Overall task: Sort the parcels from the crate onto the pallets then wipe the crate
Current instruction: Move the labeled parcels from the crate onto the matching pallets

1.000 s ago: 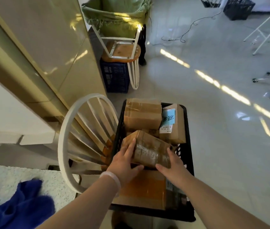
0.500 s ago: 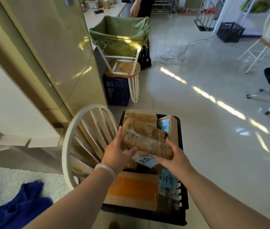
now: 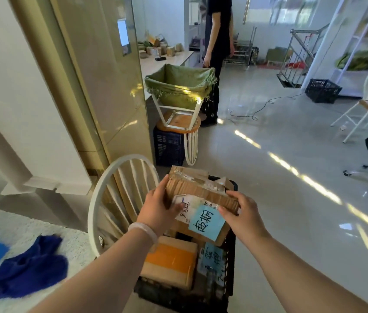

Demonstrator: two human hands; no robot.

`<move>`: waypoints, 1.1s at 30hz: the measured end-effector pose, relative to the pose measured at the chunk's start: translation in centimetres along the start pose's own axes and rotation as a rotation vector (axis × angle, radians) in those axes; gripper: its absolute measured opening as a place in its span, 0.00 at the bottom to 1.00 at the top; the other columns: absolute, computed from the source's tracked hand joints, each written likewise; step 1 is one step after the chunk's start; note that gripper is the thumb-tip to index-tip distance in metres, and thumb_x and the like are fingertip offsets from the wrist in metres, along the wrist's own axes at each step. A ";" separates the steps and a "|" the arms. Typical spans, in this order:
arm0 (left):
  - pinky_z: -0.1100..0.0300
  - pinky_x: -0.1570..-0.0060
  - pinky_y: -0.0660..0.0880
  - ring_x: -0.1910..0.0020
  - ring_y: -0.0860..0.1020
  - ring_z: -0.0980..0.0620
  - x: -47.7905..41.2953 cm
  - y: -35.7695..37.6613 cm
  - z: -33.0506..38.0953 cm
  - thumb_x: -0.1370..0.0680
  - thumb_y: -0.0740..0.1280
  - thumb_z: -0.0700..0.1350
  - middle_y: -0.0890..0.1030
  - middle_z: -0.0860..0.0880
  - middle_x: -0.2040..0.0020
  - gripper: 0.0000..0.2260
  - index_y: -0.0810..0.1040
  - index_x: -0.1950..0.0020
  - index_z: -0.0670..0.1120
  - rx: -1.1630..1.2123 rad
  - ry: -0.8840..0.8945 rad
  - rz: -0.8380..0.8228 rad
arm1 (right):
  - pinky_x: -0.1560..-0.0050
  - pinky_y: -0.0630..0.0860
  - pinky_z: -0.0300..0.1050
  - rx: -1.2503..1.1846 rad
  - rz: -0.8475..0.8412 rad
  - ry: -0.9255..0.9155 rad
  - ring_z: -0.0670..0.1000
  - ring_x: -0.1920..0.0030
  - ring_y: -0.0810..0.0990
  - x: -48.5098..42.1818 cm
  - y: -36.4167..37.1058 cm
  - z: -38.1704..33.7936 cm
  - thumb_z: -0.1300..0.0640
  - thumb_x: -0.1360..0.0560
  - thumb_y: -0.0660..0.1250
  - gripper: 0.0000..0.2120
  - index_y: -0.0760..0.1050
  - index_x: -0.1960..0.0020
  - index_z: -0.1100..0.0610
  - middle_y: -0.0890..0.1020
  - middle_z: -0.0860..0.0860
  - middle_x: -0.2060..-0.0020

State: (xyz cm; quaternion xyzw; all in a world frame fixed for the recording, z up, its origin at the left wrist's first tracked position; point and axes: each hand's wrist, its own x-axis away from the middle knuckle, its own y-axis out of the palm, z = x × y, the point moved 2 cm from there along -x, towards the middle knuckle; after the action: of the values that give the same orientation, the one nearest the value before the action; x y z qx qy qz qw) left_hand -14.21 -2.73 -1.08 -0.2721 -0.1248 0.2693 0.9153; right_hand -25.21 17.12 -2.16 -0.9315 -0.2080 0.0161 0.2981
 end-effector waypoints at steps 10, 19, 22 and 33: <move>0.59 0.58 0.83 0.47 0.80 0.55 3.1 2.0 1.8 0.25 0.71 0.49 0.73 0.56 0.36 0.36 0.55 0.23 0.61 0.183 -0.025 0.038 | 0.61 0.75 0.38 -0.069 -0.121 0.005 0.40 0.54 0.77 2.0 -1.6 2.4 0.51 0.23 0.69 0.10 0.73 0.43 0.47 0.80 0.42 0.54; 0.54 0.26 0.58 0.22 0.42 0.54 6.2 5.4 0.9 0.30 0.76 0.55 0.39 0.58 0.22 0.47 0.43 0.28 0.74 0.023 0.153 -0.010 | 0.53 0.83 0.51 -0.263 -0.132 0.118 0.49 0.53 0.83 1.9 -0.9 2.0 0.45 0.23 0.67 0.13 0.75 0.43 0.50 0.83 0.47 0.52; 0.53 0.31 0.69 0.22 0.53 0.50 6.5 5.1 0.3 0.31 0.78 0.50 0.45 0.59 0.22 0.49 0.46 0.30 0.77 0.078 0.089 0.028 | 0.53 0.83 0.49 -0.135 -0.180 0.053 0.46 0.52 0.82 2.2 -0.2 1.9 0.42 0.23 0.66 0.17 0.72 0.39 0.49 0.82 0.44 0.51; 0.49 0.32 0.71 0.22 0.53 0.49 11.1 0.1 -3.6 0.31 0.77 0.50 0.43 0.62 0.22 0.48 0.45 0.30 0.78 0.017 -0.073 0.078 | 0.41 0.77 0.44 0.104 -0.555 -0.313 0.43 0.33 0.67 5.2 4.6 -1.6 0.46 0.23 0.68 0.43 0.38 0.24 0.32 0.60 0.45 0.26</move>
State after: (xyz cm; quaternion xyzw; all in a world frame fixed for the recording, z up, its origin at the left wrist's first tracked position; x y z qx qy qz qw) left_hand -3.77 2.06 -3.18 -0.2593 -0.1450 0.3154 0.9013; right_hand -18.51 14.88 -2.92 -0.8089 -0.4962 0.0879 0.3028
